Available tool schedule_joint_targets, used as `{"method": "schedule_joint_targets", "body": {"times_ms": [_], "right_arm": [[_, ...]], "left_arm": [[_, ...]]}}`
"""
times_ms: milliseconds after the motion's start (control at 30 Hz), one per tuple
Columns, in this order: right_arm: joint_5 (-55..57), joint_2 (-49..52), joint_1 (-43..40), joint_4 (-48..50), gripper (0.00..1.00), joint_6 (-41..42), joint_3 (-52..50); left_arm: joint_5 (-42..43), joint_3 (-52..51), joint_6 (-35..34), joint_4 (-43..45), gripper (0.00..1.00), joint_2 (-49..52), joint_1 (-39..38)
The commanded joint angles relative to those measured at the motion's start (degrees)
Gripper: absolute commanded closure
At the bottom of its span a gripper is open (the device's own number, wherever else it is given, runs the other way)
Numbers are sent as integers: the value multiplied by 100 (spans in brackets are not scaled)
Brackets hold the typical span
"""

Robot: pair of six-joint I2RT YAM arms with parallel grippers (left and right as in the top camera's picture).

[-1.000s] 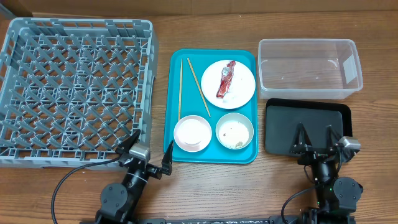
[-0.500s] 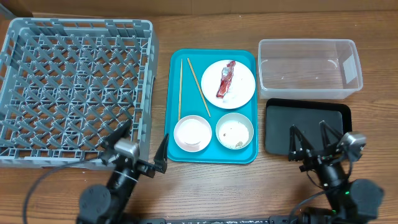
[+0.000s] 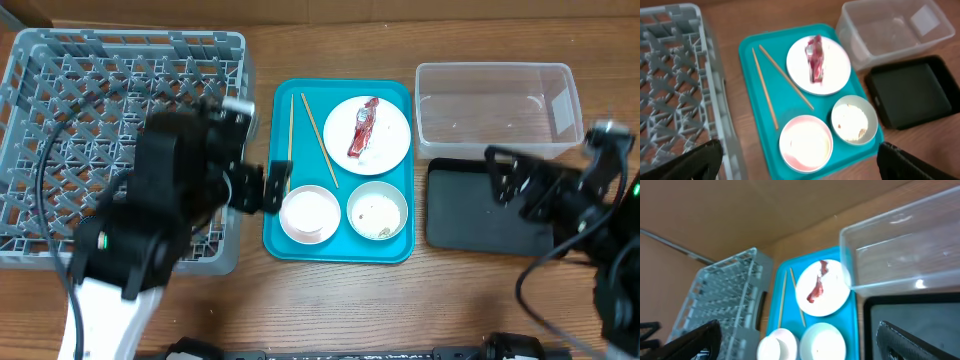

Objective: Sort waste into correct bins and load items into the dishwasher
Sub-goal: 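Grasp the white paper cup on the tray with the right gripper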

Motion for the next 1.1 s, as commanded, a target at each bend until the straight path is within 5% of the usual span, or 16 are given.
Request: {"method": "schedule_joint_targets", "body": {"times_ms": [0, 67, 167, 300, 600, 700, 833, 967, 1067], "right_arm": [[-721, 337, 24, 61, 0, 146, 227], [-1126, 621, 155, 136, 0, 94, 225], [-1021, 901, 562, -122, 0, 83, 223], [-92, 1458, 1851, -527, 3, 120, 208], [1600, 3305, 4400, -48, 27, 1163, 184], [1727, 3880, 4708, 262, 41, 1375, 184], [1799, 4498, 4802, 496, 43, 1661, 184], [1762, 4957, 4830, 643, 56, 1755, 184], [1766, 5215, 4889, 697, 76, 1757, 184]], "left_arm": [[116, 662, -293, -262, 0, 540, 61], [938, 723, -470, -426, 0, 796, 61], [1036, 723, -470, -566, 0, 960, 63], [546, 726, -540, -678, 0, 1032, 63], [-1036, 1126, -1729, -1117, 2, 719, 275], [-1075, 1250, -1759, -1259, 0, 564, 518], [-1071, 1255, -1757, -1416, 0, 424, 844], [-1071, 1255, -1751, -1613, 0, 439, 931], [-1073, 1255, -1711, -1668, 0, 455, 931]]}}
